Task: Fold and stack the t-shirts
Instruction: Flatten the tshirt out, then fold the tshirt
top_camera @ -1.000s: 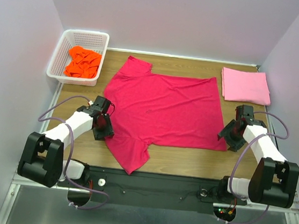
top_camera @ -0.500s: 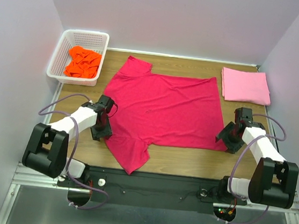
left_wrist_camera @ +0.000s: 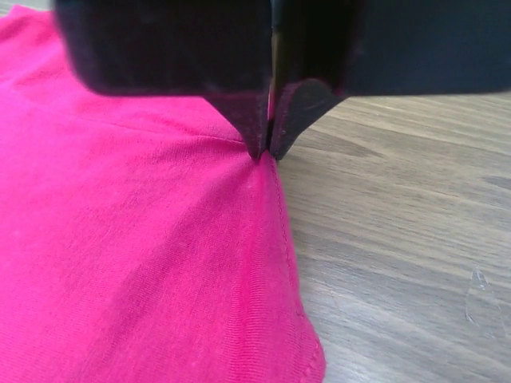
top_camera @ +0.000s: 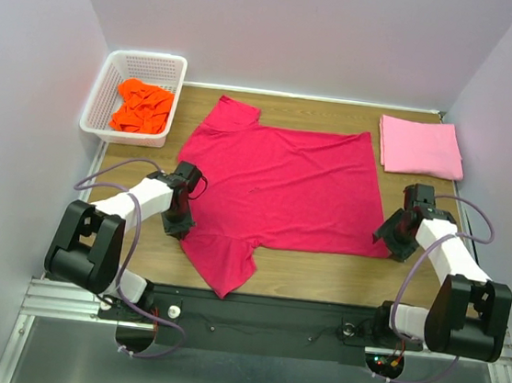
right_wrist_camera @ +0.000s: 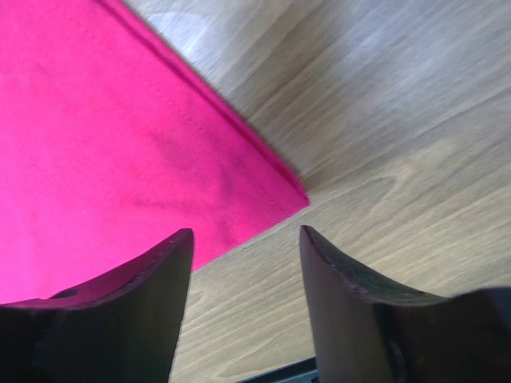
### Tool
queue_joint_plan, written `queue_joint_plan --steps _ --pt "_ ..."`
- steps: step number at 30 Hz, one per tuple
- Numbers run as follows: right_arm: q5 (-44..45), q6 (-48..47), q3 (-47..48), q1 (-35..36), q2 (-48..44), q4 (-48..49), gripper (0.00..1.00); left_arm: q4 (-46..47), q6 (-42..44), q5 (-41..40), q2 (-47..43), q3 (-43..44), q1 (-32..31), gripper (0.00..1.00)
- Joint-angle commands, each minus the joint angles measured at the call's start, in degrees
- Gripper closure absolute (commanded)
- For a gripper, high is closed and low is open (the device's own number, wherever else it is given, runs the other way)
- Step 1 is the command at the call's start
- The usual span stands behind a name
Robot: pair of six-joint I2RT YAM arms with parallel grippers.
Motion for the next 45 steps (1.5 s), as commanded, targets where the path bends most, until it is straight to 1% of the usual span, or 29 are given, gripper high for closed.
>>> queue_joint_plan --steps 1,4,7,10,15,22,28,32,35,38,39,42,43,45 --pt "4.2 1.8 1.4 -1.1 -0.1 -2.0 0.41 -2.0 1.1 -0.2 -1.2 0.7 -0.3 1.0" --pt "6.6 2.0 1.8 -2.0 0.5 -3.2 0.41 -2.0 2.1 0.2 -1.3 0.7 -0.3 1.0" --pt "6.9 2.1 2.1 -3.1 1.5 -3.1 0.42 -1.4 2.8 0.6 -1.5 0.5 -0.3 1.0" --pt "5.2 2.6 2.0 -3.2 3.0 -1.8 0.44 -1.0 3.3 1.0 -2.1 0.3 -0.2 1.0" --pt "2.1 3.3 0.6 -3.2 2.5 2.0 0.47 -1.0 2.9 0.9 -2.6 0.3 -0.2 1.0" --pt "-0.1 3.4 -0.5 -3.2 6.5 5.4 0.48 -0.6 2.6 0.9 -3.2 -0.1 -0.1 1.0" --pt "-0.3 3.7 -2.6 -3.2 7.7 6.1 0.49 -0.3 2.3 0.7 -3.3 0.1 0.3 1.0" --pt "0.2 3.9 -3.5 -3.2 7.4 5.9 0.52 -0.3 2.5 0.4 -3.2 0.0 0.5 1.0" --pt "0.5 3.9 -3.4 -3.2 7.2 5.6 0.6 -0.4 2.5 0.5 -3.5 -0.3 0.6 1.0" --pt "1.2 3.8 -2.8 -3.3 6.5 5.1 0.72 -0.7 2.5 0.2 -3.6 0.0 1.0 1.0" --pt "1.5 3.4 -2.0 -3.3 6.4 4.9 0.79 -1.1 2.6 0.0 -3.7 0.1 1.1 1.0" --pt "2.0 2.7 -0.8 -3.3 6.4 3.9 0.92 -1.4 2.4 -0.2 -4.2 1.0 1.4 1.0" --pt "2.0 2.2 -0.5 -3.2 6.4 3.7 0.99 -1.7 2.3 -0.4 -4.4 1.4 1.5 1.0" --pt "2.4 1.4 1.1 -3.3 6.4 3.0 0.99 -1.9 2.2 -0.8 -5.1 1.8 2.2 1.0"
